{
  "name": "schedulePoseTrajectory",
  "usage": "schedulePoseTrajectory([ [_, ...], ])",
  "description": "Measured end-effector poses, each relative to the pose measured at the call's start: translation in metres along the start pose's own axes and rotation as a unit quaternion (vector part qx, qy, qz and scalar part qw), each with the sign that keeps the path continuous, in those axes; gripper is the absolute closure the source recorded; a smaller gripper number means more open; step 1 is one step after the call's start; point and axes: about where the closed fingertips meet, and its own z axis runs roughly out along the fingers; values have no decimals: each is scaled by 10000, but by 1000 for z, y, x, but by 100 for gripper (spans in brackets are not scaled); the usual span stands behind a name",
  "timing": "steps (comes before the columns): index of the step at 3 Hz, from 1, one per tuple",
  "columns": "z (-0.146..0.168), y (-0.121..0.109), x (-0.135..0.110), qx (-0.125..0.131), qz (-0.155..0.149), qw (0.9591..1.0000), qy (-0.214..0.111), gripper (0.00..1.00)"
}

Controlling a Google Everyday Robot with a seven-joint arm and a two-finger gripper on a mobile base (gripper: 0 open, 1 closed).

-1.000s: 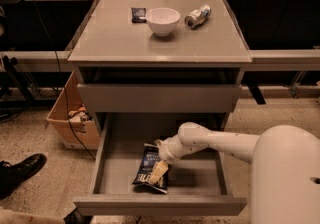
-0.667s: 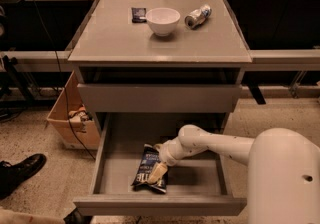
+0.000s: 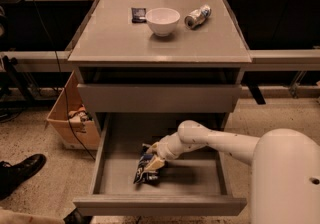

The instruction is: Pick blue chip bag from middle drawer and place on counter

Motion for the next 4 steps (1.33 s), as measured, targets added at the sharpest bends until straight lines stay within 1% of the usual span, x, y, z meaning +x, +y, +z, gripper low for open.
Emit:
schedulePoseTrajectory([
  [1, -41, 4, -21, -19, 36, 9999, -113, 88],
  [2, -103, 22, -41, -106, 141, 9991, -381, 100],
  [3, -182, 41, -49, -100, 354, 9969, -691, 100],
  [4, -283, 56, -67, 85, 435, 9929, -1103, 100],
])
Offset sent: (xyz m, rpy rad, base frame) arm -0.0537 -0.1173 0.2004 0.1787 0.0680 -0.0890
